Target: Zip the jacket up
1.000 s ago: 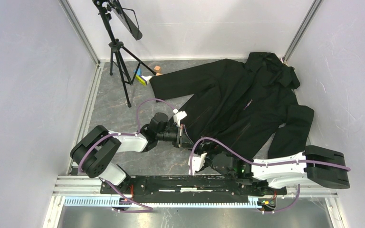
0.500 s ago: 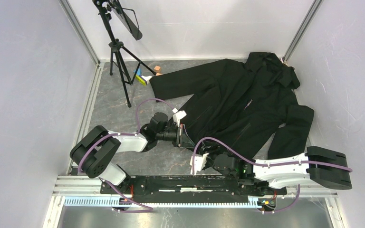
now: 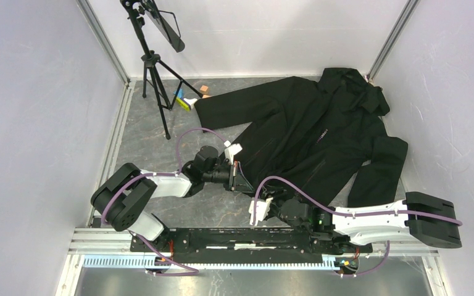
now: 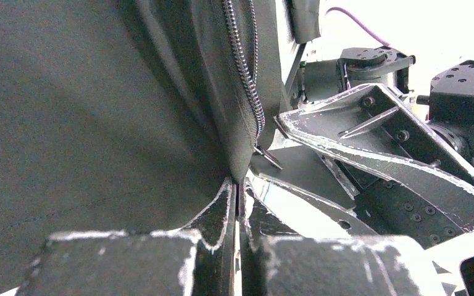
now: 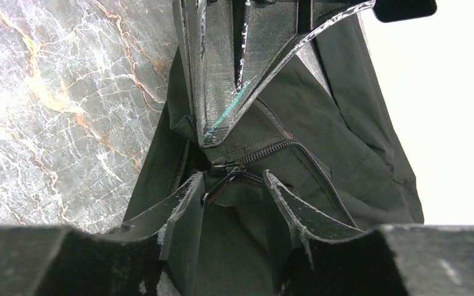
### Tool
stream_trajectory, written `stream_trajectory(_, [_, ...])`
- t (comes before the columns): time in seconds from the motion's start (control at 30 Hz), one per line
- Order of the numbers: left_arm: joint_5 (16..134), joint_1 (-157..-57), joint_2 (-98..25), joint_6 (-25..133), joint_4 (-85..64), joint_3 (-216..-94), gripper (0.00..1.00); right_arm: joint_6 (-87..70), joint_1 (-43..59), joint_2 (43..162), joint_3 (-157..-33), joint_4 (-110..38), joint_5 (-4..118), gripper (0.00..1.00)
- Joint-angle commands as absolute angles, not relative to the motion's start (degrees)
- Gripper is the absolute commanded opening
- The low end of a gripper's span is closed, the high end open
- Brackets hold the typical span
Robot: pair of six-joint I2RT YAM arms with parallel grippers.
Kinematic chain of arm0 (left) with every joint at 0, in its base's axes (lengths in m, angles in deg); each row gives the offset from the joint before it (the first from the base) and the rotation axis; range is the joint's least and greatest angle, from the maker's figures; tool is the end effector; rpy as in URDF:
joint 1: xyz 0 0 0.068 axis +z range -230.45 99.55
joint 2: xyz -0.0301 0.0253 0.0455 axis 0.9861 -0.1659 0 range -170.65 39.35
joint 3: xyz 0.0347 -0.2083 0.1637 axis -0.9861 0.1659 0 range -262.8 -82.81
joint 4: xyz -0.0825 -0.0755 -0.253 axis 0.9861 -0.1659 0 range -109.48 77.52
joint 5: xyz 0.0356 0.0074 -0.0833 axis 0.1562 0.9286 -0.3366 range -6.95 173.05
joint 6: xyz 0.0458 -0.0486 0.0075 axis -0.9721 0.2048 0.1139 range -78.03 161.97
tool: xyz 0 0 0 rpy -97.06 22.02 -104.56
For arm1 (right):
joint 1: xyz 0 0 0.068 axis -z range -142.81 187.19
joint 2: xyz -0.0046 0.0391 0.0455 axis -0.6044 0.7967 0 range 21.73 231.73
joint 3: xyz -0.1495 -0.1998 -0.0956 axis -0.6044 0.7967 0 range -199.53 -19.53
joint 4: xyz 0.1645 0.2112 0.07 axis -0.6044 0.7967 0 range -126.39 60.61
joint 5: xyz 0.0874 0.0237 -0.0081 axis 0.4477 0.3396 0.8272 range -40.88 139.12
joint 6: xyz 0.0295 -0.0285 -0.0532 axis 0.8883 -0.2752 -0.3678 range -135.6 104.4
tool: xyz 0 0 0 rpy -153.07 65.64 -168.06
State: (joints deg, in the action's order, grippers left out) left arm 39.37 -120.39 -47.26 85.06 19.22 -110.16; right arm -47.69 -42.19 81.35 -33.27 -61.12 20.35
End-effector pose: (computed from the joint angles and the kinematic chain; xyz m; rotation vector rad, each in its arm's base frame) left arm 0.1984 -0.2144 0.1253 0.4915 2.2955 -1.6012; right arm 0.0672 0.2185 0.1469 -1.3566 1.3207 0.0745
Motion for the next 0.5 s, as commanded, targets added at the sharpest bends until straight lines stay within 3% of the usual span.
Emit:
stream_trajectory(0.0, [37.52, -120.53, -45.98, 85.55, 19.69, -110.23, 0.02, -46.47, -41.91, 81.11, -33.48, -62.98, 20.23, 0.43])
stream_trajectory(0.2, [37.5, -120.54, -45.86, 85.57, 19.62, -110.0, 0.02, -46.62, -41.92, 81.06, -33.32, -63.21, 19.78, 0.4])
stream_trajectory(0.47, [37.51, -120.57, -45.78, 85.66, 19.75, -110.05, 0.02, -46.53, -41.92, 81.5, -33.11, -63.61, 18.77, 0.27])
